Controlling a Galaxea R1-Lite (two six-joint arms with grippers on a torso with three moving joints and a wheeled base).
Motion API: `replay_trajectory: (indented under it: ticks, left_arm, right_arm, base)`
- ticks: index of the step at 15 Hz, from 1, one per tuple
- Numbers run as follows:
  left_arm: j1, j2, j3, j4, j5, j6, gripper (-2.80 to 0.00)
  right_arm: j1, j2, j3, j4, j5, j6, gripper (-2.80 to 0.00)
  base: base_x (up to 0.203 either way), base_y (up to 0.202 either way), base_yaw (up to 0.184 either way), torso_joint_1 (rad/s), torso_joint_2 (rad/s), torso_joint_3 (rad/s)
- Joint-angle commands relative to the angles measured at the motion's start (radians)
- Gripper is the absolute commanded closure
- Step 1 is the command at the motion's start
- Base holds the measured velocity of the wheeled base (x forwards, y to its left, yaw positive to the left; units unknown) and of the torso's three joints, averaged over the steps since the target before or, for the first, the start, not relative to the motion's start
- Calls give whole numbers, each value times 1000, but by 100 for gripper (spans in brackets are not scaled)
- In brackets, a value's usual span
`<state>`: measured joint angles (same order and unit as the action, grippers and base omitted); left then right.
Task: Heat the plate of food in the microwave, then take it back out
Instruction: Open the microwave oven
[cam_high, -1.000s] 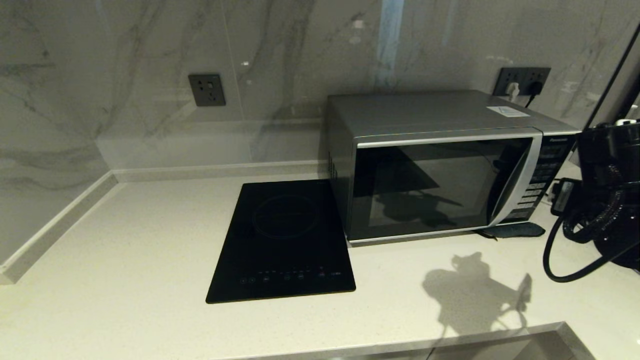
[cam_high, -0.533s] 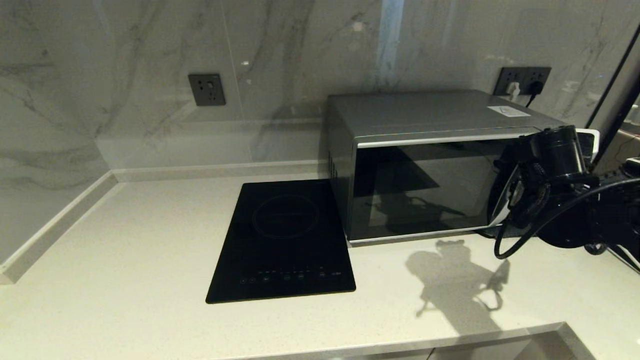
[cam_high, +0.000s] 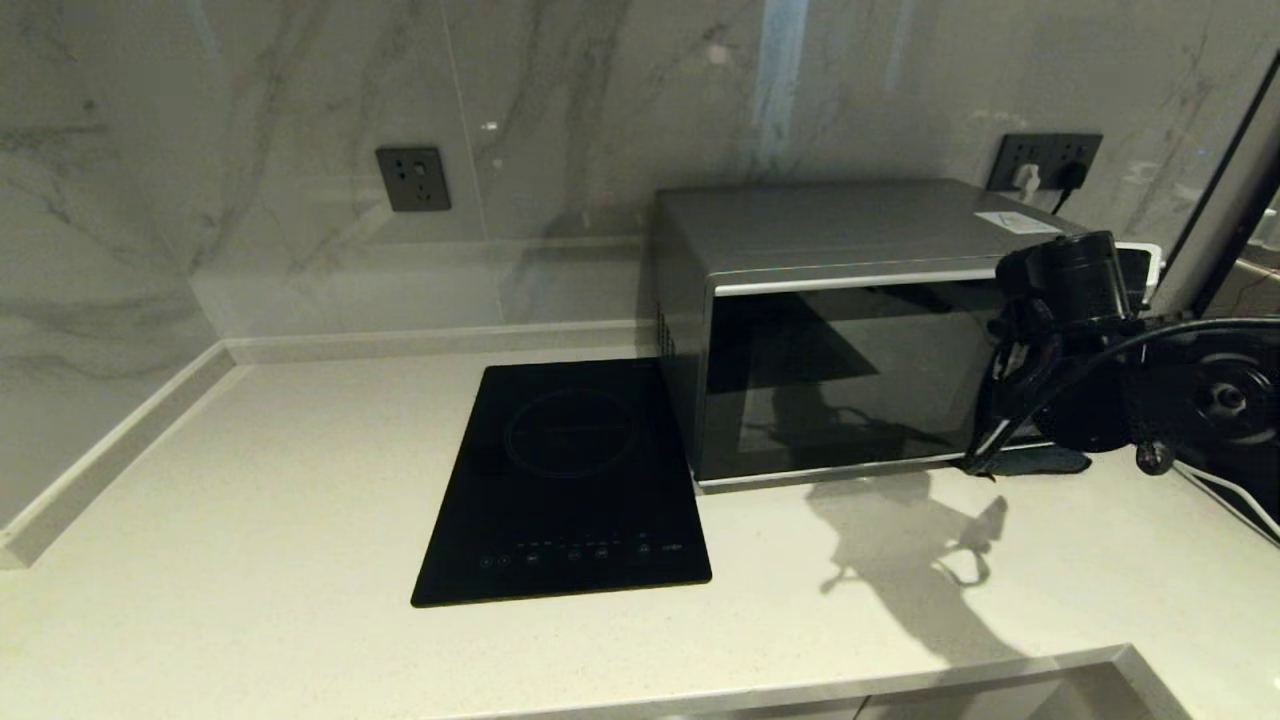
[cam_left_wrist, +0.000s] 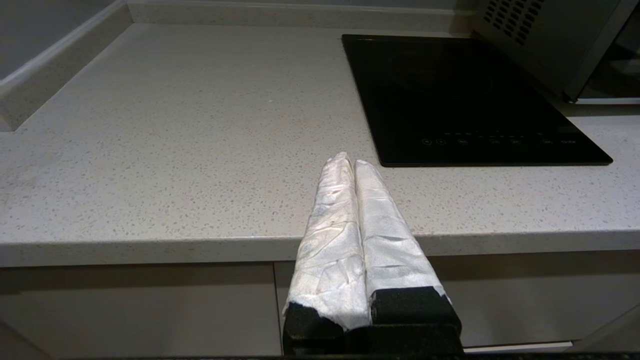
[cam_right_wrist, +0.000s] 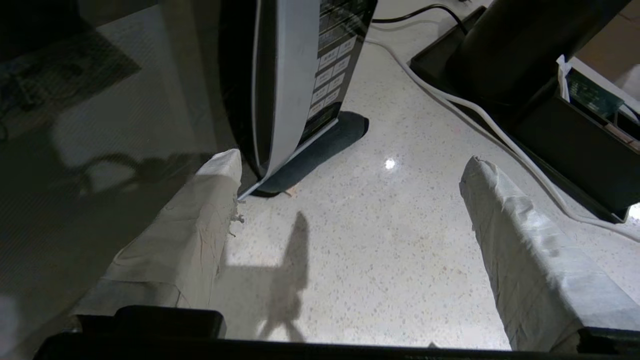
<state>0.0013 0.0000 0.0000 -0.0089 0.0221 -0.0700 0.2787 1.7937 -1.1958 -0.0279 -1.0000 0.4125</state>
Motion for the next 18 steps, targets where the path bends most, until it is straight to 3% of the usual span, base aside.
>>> replay_trajectory:
  ticks: [1, 7, 18]
  left_arm:
    - [0, 2, 0, 0, 1, -2, 0]
    - [0, 2, 0, 0, 1, -1, 0]
    - [0, 2, 0, 0, 1, -1, 0]
  right_arm:
    - [-39, 68, -42, -2, 1, -1, -280]
    - [-84, 136, -114, -4, 55, -7, -280]
    - [-126, 202, -157, -11, 54, -23, -280]
  base:
    - [0, 0, 0, 0, 0, 0]
    - [0, 0, 0, 0, 0, 0]
    - [0, 0, 0, 0, 0, 0]
